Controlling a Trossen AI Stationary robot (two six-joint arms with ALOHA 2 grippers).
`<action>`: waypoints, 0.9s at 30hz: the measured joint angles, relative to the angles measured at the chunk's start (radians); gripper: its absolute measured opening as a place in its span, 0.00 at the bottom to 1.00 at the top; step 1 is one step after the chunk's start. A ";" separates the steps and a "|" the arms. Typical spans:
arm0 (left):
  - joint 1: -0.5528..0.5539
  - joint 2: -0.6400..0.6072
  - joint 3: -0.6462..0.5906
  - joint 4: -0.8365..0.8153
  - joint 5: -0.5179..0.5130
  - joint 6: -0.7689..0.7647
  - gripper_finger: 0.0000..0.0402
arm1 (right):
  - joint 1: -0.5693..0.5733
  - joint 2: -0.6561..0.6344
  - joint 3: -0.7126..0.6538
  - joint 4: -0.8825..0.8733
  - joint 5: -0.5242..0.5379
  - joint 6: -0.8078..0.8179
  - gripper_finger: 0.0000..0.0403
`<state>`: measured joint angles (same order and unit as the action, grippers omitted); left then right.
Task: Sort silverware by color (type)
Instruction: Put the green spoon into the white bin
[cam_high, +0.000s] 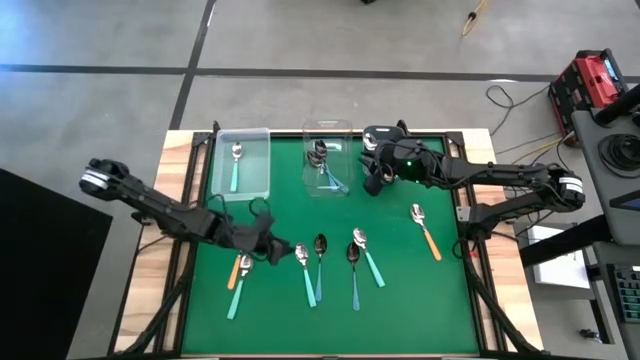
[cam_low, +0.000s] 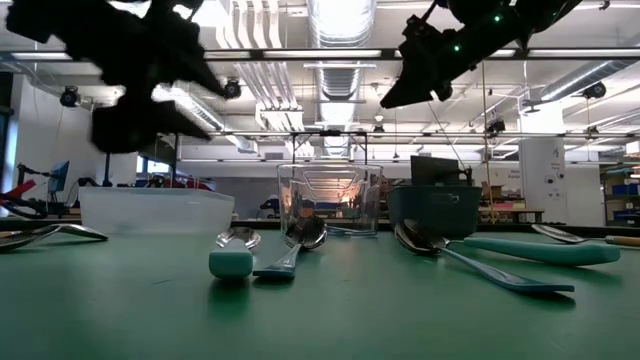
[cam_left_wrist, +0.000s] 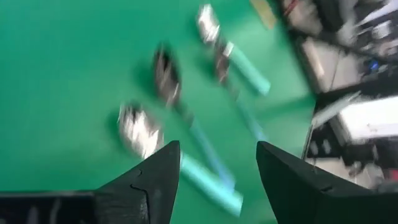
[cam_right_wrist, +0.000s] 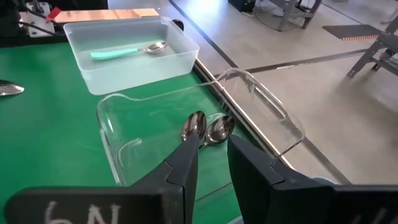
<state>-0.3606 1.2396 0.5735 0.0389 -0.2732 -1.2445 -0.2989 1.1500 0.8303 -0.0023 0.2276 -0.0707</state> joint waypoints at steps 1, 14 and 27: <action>-0.016 0.007 0.000 -0.016 0.019 -0.033 0.48 | 0.000 0.000 0.000 0.007 0.000 0.000 0.19; -0.135 0.179 0.274 -0.454 0.143 -0.149 0.44 | 0.000 0.000 0.000 0.023 0.000 0.009 0.18; -0.260 0.325 0.436 -0.916 0.292 -0.485 0.44 | 0.000 0.006 -0.001 0.006 0.000 0.035 0.19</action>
<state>-0.6204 1.5643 1.0096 -0.8775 0.0189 -1.7297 -0.2989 1.1564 0.8297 0.0038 0.2276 -0.0353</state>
